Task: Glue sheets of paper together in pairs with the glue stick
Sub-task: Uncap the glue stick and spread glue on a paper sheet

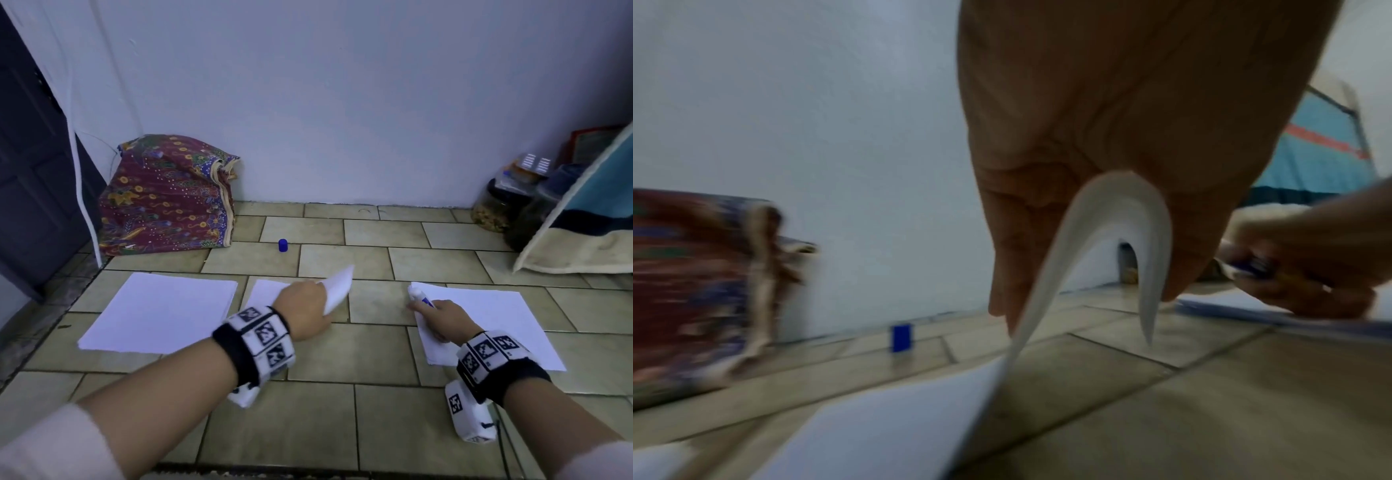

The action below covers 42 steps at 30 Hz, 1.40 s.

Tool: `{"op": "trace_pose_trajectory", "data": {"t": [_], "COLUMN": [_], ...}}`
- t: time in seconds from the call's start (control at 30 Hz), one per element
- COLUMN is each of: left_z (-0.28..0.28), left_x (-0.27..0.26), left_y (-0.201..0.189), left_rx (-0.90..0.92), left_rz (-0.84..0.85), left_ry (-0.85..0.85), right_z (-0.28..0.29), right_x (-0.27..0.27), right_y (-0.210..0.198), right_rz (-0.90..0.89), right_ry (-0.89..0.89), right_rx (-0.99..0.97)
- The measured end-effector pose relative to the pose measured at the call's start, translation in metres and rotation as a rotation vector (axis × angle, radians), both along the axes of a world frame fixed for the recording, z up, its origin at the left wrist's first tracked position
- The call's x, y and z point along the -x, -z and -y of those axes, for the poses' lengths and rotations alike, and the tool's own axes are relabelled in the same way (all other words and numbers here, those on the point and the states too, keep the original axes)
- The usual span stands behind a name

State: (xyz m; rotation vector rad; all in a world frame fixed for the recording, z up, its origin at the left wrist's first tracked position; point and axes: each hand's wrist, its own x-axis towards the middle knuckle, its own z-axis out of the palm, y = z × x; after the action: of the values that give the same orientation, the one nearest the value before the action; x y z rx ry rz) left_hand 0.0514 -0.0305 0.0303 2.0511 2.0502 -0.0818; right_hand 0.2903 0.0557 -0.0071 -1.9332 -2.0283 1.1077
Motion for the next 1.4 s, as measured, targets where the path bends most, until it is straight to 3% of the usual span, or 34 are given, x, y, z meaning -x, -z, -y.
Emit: {"op": "trace_pose_trajectory", "data": {"t": [0.17, 0.37, 0.47, 0.77, 0.87, 1.07, 1.4], "left_z": [-0.022, -0.028, -0.030, -0.045, -0.050, -0.061, -0.066], "left_x": [-0.038, -0.031, -0.025, -0.013, -0.009, -0.002, 0.004], "left_y": [0.020, 0.032, 0.029, 0.033, 0.033, 0.042, 0.047], "left_rx": [0.167, 0.247, 0.267, 0.242, 0.204, 0.166, 0.123], "left_rz": [-0.015, -0.028, -0.076, -0.043, -0.063, -0.123, -0.225], "left_ry": [0.030, 0.061, 0.119, 0.261, 0.271, 0.317, 0.334], "right_z": [0.005, 0.005, 0.006, -0.002, -0.015, -0.037, -0.051], "right_x": [-0.001, -0.011, -0.016, 0.012, 0.037, 0.077, 0.094], "right_y": [-0.005, -0.005, -0.009, -0.044, -0.044, -0.026, -0.013], "right_rz": [-0.240, -0.243, -0.215, -0.637, -0.576, -0.287, -0.168], "right_ry": [0.121, 0.125, 0.031, 0.114, 0.076, -0.051, -0.165], "right_rx": [0.057, 0.028, 0.017, -0.189, -0.247, -0.251, -0.298]}}
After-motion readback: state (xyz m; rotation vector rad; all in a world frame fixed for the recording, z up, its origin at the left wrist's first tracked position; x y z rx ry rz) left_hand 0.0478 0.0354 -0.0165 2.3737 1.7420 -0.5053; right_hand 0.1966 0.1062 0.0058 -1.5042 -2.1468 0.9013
